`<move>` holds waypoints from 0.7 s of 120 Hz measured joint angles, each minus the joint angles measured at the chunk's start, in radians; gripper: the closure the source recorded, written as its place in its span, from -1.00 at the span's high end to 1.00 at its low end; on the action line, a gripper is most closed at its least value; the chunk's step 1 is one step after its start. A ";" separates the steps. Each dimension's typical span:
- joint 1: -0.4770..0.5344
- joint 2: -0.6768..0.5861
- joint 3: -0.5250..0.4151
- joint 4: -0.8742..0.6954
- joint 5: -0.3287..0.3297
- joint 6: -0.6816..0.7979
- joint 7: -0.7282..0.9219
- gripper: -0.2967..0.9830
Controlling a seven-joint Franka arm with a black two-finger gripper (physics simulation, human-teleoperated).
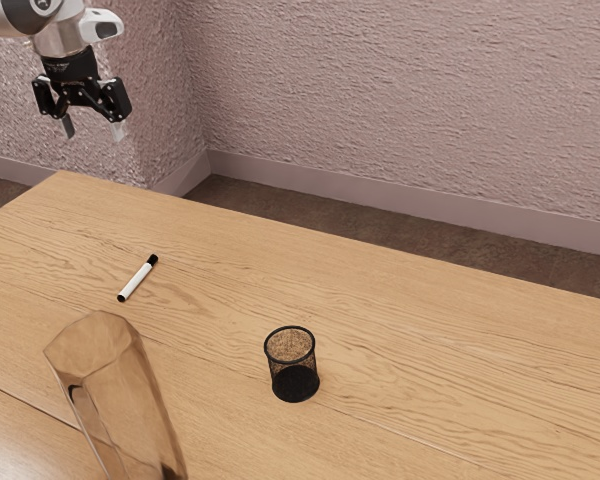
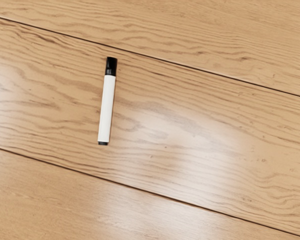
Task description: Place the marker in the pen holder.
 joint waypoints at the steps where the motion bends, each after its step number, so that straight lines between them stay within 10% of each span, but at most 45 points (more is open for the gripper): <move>1: 0.000 0.000 0.000 0.000 -0.001 0.000 0.000 0.51; 26: -0.071 -0.033 -0.013 0.007 -0.010 -0.003 0.007 0.51; 40: -0.054 -0.115 -0.008 -0.290 0.011 -0.015 -0.016 0.50; 64: 0.098 0.227 -0.020 -0.177 -0.020 0.137 0.061 0.49; 84: 0.383 0.380 -0.346 -0.180 -0.051 0.271 0.131 0.49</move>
